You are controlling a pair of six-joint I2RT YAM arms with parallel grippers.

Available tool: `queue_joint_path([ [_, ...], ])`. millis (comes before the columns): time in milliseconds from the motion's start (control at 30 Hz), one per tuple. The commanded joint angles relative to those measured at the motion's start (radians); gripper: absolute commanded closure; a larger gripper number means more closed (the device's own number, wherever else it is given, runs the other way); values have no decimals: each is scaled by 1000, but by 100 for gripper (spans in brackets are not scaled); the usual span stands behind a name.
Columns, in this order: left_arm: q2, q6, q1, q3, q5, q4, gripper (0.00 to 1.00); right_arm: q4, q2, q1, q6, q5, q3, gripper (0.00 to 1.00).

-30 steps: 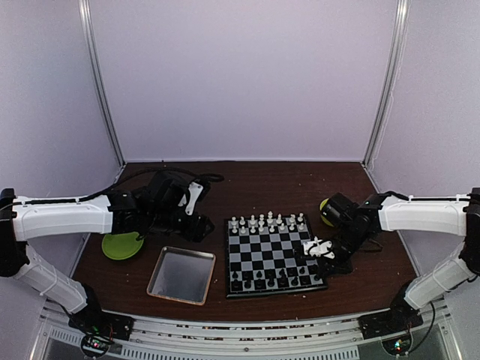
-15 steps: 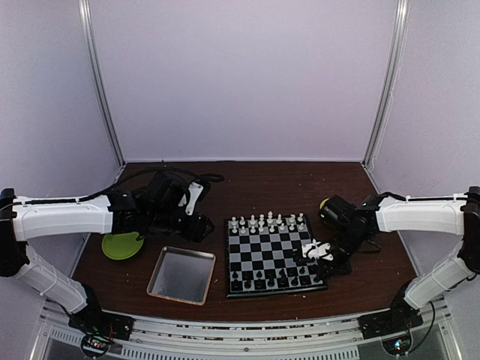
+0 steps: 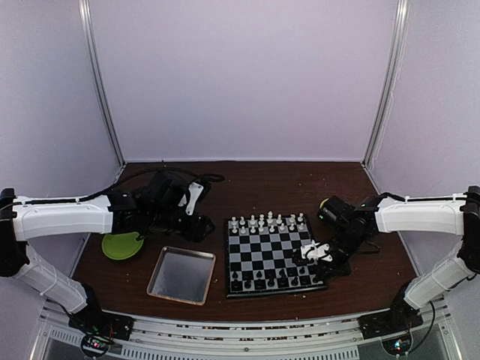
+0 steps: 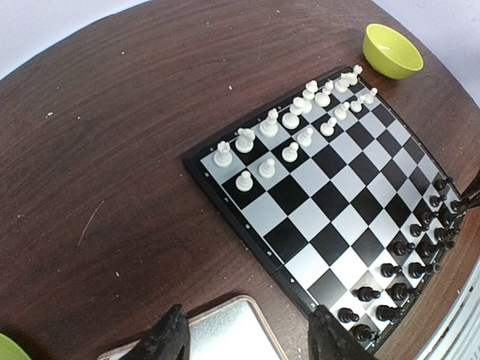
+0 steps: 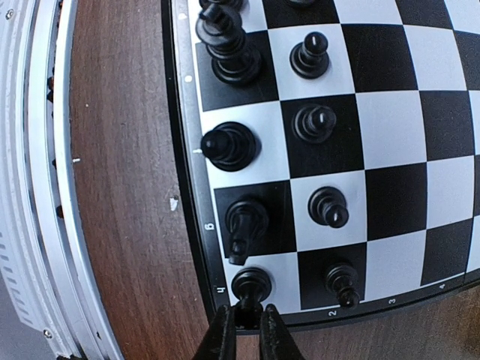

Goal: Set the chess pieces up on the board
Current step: Place the pawn at a8, then reset both arms

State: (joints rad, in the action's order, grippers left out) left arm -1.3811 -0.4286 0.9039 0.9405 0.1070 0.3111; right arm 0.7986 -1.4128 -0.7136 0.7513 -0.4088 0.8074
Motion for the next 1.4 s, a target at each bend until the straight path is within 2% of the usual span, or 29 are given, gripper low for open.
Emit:
queue_joint_path([
  [0,-3,-10,-8,-6,-16,-46,45,-10,14,-5,-18,44,3,90],
  [500,-13,-18,-8,-11,-35,-61,45,-6,18,-1,-17,45,2,89],
  [767,11,28,-9,50,5,21,45,83,145,7,-23,-17,82,68],
  [1033,18,192,-34,270,126,288,42,217,287,98,-69,16,256,61],
  [1067,18,216,-36,301,164,317,40,206,310,119,-91,32,279,59],
  [1100,18,240,-39,341,196,340,39,175,341,141,-125,64,297,47],
  [1133,19,263,-41,366,235,363,37,116,379,162,-171,118,301,6],
  [1167,23,284,-44,388,286,378,36,29,423,180,-243,217,284,0],
  [1233,83,321,-50,373,388,331,31,-199,524,203,-363,460,179,0],
  [1300,166,358,-68,305,466,206,3,-291,570,244,-403,541,145,0],
  [1367,235,366,-84,227,595,72,2,-334,578,275,-470,573,134,0],
])
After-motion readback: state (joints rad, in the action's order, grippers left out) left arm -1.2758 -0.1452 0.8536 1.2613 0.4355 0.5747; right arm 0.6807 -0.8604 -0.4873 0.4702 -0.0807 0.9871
